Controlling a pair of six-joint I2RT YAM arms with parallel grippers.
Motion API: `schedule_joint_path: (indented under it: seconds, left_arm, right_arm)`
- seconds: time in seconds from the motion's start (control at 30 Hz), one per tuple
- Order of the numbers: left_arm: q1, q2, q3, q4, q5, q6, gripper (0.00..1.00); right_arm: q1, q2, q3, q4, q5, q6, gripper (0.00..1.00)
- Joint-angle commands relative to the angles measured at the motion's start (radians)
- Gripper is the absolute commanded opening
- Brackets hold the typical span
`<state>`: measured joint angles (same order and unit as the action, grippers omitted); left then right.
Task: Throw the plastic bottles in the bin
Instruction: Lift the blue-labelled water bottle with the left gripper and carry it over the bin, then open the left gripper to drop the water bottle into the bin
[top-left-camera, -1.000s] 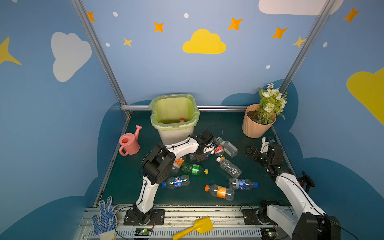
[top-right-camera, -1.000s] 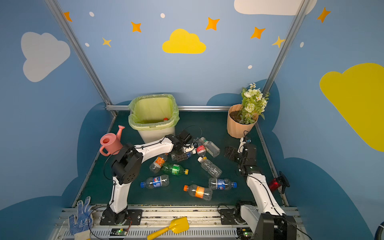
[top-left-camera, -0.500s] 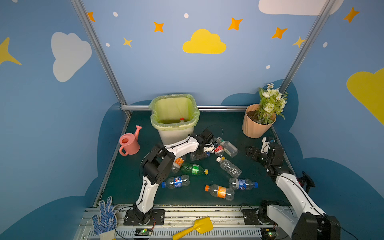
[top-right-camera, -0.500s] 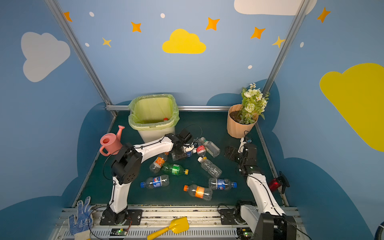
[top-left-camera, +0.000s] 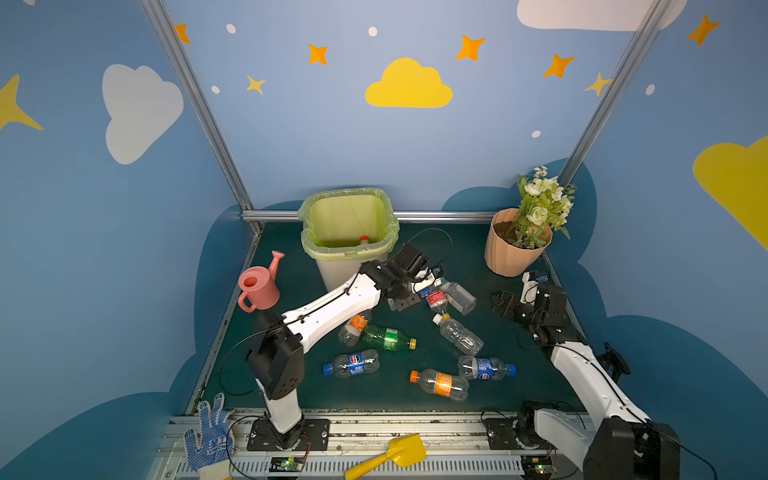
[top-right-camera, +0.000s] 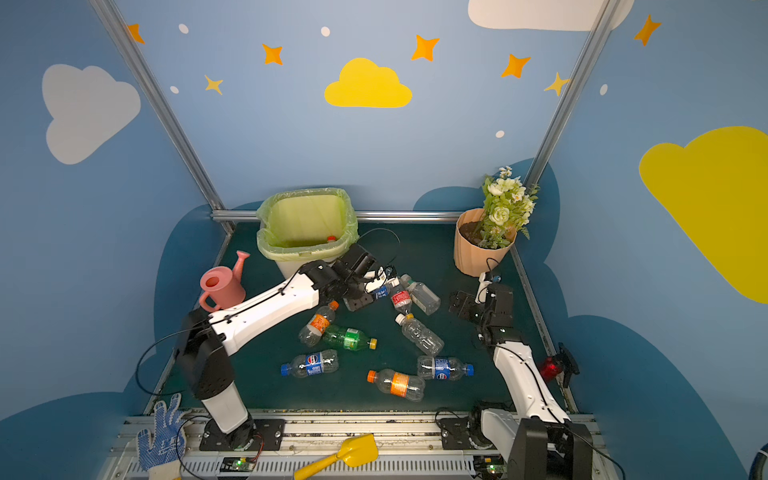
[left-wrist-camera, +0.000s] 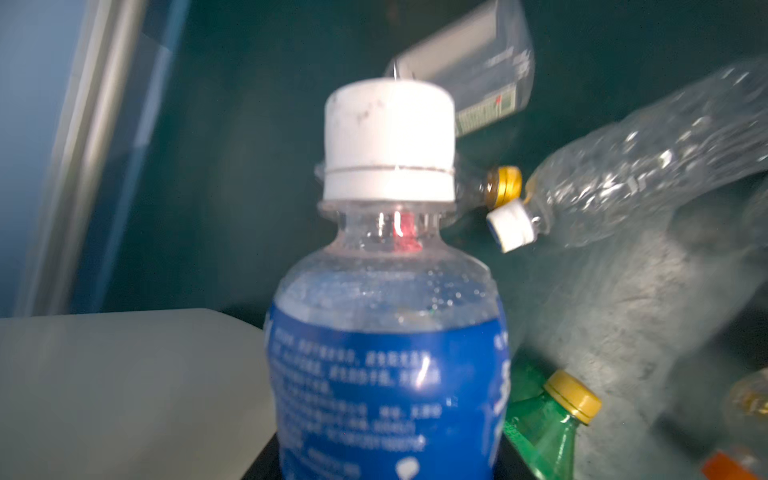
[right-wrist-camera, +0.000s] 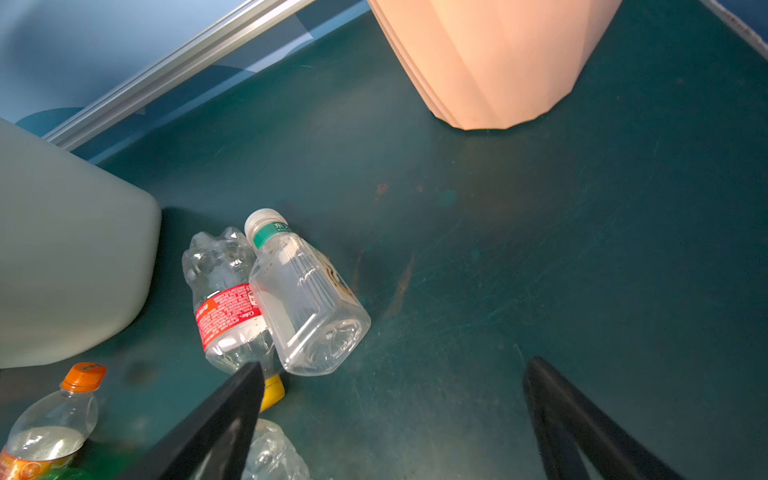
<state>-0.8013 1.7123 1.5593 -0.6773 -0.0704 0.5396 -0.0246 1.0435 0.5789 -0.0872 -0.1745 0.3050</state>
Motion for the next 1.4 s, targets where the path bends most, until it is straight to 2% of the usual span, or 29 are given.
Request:
schedule_joint_path:
  seconds: [0.0, 0.1, 0.23, 0.37, 0.53, 0.63, 0.77, 0.8, 0.87, 0.9, 0.97, 1.0, 1.03, 1.1, 1.23, 1.37]
  left_arm:
    - [-0.025, -0.129, -0.015, 0.094, -0.034, -0.071, 0.43]
    - [-0.037, -0.253, -0.065, 0.242, -0.064, -0.103, 0.43]
    - [-0.035, -0.428, -0.176, 0.531, -0.130, -0.101, 0.44]
    - [-0.036, -0.535, -0.197, 0.719, -0.205, -0.023, 0.44]
    - [-0.023, -0.598, -0.231, 0.916, -0.230, 0.092, 0.44]
    - [0.048, -0.584, -0.225, 0.921, -0.255, 0.033, 0.44]
    - [0.276, -0.500, -0.241, 0.861, -0.150, -0.272, 0.48]
    - [0.328, -0.458, -0.230, 0.823, -0.138, -0.330, 0.51]
    - [0.377, -0.374, -0.188, 0.719, -0.146, -0.376, 0.67]
    - [0.382, -0.354, -0.162, 0.682, -0.165, -0.381, 0.75]
    - [0.380, -0.371, -0.148, 0.689, -0.115, -0.368, 0.87]
    - [0.378, -0.397, -0.157, 0.732, -0.085, -0.360, 0.96]
    - [0.378, -0.423, -0.172, 0.797, -0.054, -0.341, 1.00]
    - [0.363, -0.483, -0.177, 0.857, -0.029, -0.312, 1.00]
    - [0.344, -0.580, -0.161, 0.806, -0.008, -0.274, 1.00]
    - [0.338, -0.687, -0.253, 0.811, -0.021, -0.299, 1.00]
  right_arm:
    - [-0.004, 0.011, 0.046, -0.006, -0.020, -0.030, 0.97]
    - [-0.004, 0.024, 0.059, 0.009, -0.044, -0.024, 0.97]
    - [-0.002, 0.039, 0.070, 0.021, -0.076, -0.012, 0.97]
    - [-0.001, 0.041, 0.076, 0.022, -0.095, -0.004, 0.97]
    - [0.000, 0.023, 0.081, 0.016, -0.100, -0.001, 0.96]
    - [0.002, 0.006, 0.088, 0.002, -0.102, -0.001, 0.96]
    - [0.002, -0.021, 0.087, -0.001, -0.105, 0.002, 0.97]
    - [0.001, -0.026, 0.088, -0.001, -0.106, 0.006, 0.97]
    - [0.002, -0.035, 0.088, 0.004, -0.112, 0.018, 0.97]
    - [0.003, -0.039, 0.088, 0.002, -0.121, 0.020, 0.97]
    - [0.002, -0.046, 0.133, -0.008, -0.129, 0.016, 0.97]
    - [0.003, -0.046, 0.139, -0.008, -0.129, 0.014, 0.97]
    - [0.002, -0.046, 0.146, -0.004, -0.128, 0.012, 0.97]
    - [0.002, -0.033, 0.153, 0.009, -0.139, 0.007, 0.97]
    - [0.011, 0.023, 0.195, -0.014, -0.147, -0.043, 0.96]
    - [0.042, 0.111, 0.265, -0.086, -0.131, -0.152, 0.95]
